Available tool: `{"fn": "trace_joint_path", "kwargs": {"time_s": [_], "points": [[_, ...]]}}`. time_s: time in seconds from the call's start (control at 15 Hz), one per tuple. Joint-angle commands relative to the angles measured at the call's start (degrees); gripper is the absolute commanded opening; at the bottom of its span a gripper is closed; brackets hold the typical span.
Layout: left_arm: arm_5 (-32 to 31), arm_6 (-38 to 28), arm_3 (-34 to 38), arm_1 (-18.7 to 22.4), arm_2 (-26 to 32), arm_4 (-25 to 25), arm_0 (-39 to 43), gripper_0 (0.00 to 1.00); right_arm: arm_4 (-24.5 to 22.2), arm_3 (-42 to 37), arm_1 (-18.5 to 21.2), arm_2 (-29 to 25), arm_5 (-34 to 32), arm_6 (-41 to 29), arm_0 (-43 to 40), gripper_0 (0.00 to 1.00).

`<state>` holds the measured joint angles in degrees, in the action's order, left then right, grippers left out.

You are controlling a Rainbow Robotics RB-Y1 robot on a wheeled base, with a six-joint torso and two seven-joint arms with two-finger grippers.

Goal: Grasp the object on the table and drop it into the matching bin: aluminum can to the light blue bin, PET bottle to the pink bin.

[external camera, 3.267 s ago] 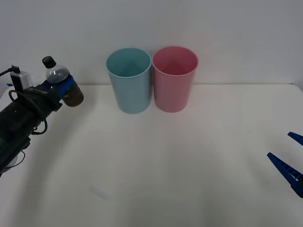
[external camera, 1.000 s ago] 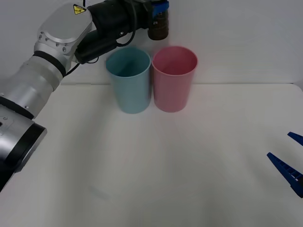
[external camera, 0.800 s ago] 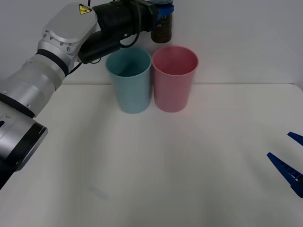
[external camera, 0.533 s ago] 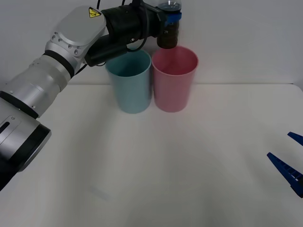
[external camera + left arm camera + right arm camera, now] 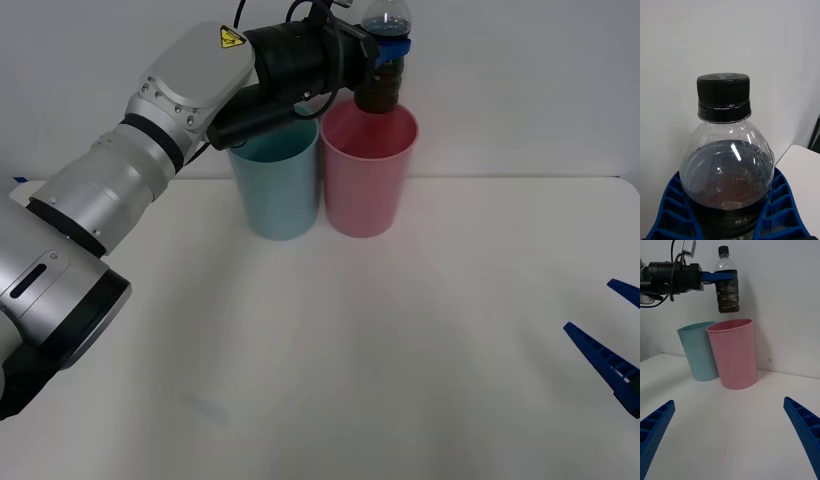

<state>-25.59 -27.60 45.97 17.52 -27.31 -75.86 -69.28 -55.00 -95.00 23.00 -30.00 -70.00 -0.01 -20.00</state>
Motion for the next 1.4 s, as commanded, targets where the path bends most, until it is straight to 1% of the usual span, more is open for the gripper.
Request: {"fn": "trace_joint_path", "kwargs": {"time_s": [0.07,0.13,0.47,0.6,0.67,0.73,0.87,0.93,1.07,1.13,1.27,1.4], "points": [[0.02,0.17,0.00,0.05,-0.20,-0.08,0.03,0.51,0.00,0.00,0.00,0.00,0.00,0.01,0.00,1.00],[0.02,0.17,0.00,0.05,-0.38,-0.17,-0.06,1.00,0.00,0.00,0.00,0.00,0.00,0.01,0.00,1.00],[0.02,-0.09,0.00,0.14,-0.90,0.09,0.03,1.00,0.00,0.00,0.00,0.00,0.00,0.01,0.00,1.00],[0.02,0.00,0.00,0.67,-0.90,1.06,0.11,1.00,0.00,0.00,0.00,0.00,0.00,0.01,0.00,1.00],[-0.07,0.00,0.00,1.28,-0.90,2.38,0.11,1.00,0.00,0.00,0.00,0.00,0.00,0.01,0.00,1.00],[-0.16,0.09,0.00,2.43,-0.90,3.87,0.38,1.00,0.00,0.00,0.00,0.00,0.00,0.01,0.00,1.00],[-2.27,-0.09,0.00,5.15,-0.90,6.77,0.46,1.00,0.00,0.00,0.00,0.00,0.00,0.01,0.00,1.00],[-3.50,0.09,0.00,6.65,-0.90,9.06,0.90,1.00,0.00,0.00,0.00,0.00,0.00,0.01,0.00,1.00],[-5.08,0.61,2.02,10.07,-0.64,12.40,3.28,1.00,0.00,0.00,0.00,0.00,0.00,0.01,0.00,1.00],[-5.78,0.79,4.31,11.66,0.68,13.10,5.21,1.00,0.00,0.00,0.00,0.00,0.00,0.01,0.00,1.00],[-8.42,1.14,8.79,14.03,5.95,13.37,10.40,1.00,0.00,0.00,0.00,0.00,0.00,0.01,0.00,1.00],[-11.32,1.14,15.20,17.54,11.58,13.37,17.60,1.00,0.00,0.00,0.00,0.00,0.00,0.01,0.00,1.00]]}}
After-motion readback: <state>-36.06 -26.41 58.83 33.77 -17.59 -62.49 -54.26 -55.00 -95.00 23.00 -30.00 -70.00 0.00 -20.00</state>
